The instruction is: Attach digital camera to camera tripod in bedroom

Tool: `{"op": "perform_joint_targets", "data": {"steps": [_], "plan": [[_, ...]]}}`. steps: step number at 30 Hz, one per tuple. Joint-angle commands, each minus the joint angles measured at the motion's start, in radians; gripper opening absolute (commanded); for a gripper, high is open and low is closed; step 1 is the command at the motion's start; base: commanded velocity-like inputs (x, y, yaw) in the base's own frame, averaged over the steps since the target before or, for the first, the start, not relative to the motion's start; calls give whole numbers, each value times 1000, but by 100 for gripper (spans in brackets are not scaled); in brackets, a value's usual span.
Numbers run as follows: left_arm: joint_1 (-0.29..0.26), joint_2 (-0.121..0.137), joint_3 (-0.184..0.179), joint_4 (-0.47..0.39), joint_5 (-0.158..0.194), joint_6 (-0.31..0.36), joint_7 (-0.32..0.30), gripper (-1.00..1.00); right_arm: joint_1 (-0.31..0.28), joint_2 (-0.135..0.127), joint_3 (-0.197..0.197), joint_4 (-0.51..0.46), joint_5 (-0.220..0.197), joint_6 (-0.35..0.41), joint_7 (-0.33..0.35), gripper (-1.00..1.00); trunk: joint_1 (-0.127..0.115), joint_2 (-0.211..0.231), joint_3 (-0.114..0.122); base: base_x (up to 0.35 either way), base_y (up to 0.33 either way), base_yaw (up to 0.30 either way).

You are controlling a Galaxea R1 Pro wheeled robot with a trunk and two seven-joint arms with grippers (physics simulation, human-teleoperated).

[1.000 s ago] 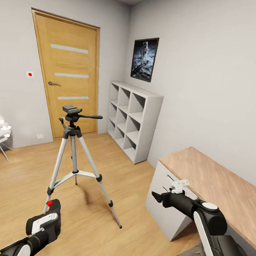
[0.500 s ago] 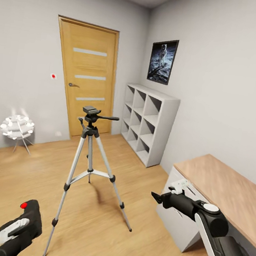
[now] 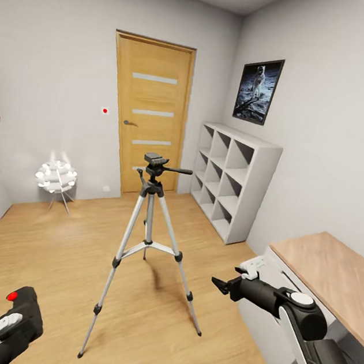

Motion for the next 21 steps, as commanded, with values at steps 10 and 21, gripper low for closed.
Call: {"op": "perform_joint_targets", "data": {"steps": [10,21], "plan": [[0,-2,32,3,5,6,7,-100,2,-54,5,0,-10,-13,110,100,1,-2,-2,138,-14,254],[-1,-3,57,4,5,6,6,-100,6,-79,5,3,-12,-43,147,100,1,-2,-2,298,-164,254]]}}
